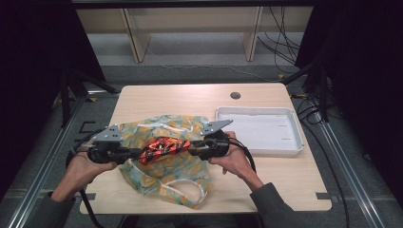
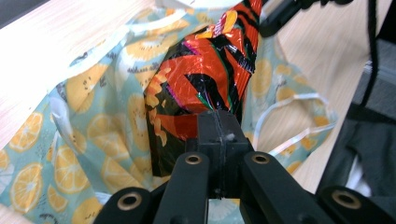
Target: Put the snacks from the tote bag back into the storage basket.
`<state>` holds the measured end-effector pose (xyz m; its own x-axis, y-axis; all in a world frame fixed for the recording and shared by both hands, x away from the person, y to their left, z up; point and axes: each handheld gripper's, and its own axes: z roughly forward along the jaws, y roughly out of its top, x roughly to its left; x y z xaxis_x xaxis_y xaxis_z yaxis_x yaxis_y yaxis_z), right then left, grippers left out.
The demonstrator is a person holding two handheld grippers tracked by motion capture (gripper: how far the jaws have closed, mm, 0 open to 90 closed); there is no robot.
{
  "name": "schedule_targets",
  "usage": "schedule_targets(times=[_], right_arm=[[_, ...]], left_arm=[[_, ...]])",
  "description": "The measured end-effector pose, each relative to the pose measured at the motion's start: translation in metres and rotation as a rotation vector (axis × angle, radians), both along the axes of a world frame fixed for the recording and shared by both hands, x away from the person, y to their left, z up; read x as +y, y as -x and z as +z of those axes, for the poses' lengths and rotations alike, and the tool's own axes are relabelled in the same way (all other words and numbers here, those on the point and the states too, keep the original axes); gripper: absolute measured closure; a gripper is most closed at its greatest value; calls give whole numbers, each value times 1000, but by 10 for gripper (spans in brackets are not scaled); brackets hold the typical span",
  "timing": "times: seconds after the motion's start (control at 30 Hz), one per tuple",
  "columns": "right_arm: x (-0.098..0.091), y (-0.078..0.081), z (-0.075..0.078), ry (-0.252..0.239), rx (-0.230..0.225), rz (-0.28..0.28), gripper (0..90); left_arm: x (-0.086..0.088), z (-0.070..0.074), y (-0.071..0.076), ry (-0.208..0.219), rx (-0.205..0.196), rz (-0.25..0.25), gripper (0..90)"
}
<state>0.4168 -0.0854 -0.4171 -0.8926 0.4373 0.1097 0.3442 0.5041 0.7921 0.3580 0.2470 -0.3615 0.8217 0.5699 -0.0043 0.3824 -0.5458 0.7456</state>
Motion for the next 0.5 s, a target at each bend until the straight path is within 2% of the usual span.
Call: schedule_targets(times=[0.03, 0.07, 0.1, 0.13, 0.17, 0.2, 0.23, 0.27, 0.3, 0.33, 0.37, 0.43, 0.5], right_arm=[[3, 1, 0, -19, -18, 15, 622], [4, 2, 2, -12, -21, 41, 623], [7, 5, 3, -18, -9, 49, 623], [11, 7, 4, -24, -29, 66, 627], [14, 10, 6, -24, -23, 79, 618], [16, 11, 7, -20, -31, 82, 619], [17, 12, 8, -17, -36, 84, 621], [17, 13, 10, -26, -41, 86, 624], [18, 13, 10, -41, -46, 84, 628], [16, 13, 13, -43, -40, 82, 633], [17, 14, 14, -60, -54, 81, 636], [16, 15, 18, -78, -47, 91, 640], [17, 15, 20, -106, -63, 91, 646]], left_arm=[[0, 1, 0, 3, 1, -6, 898], [1, 2, 1, 3, -3, -1, 897], [0, 2, 2, 29, 1, 10, 897], [0, 3, 3, 33, -1, 9, 897], [0, 3, 3, 37, -2, 5, 897], [1, 4, 4, 36, -4, 10, 897], [3, 6, 3, 26, -5, -4, 897], [3, 6, 4, 51, 0, 11, 896], [5, 7, 4, 43, -2, 2, 896], [5, 6, 4, 62, 7, 9, 895], [6, 6, 3, 69, 8, 10, 894], [8, 7, 2, 68, 9, 6, 891], [11, 6, 0, 79, 17, 16, 886]])
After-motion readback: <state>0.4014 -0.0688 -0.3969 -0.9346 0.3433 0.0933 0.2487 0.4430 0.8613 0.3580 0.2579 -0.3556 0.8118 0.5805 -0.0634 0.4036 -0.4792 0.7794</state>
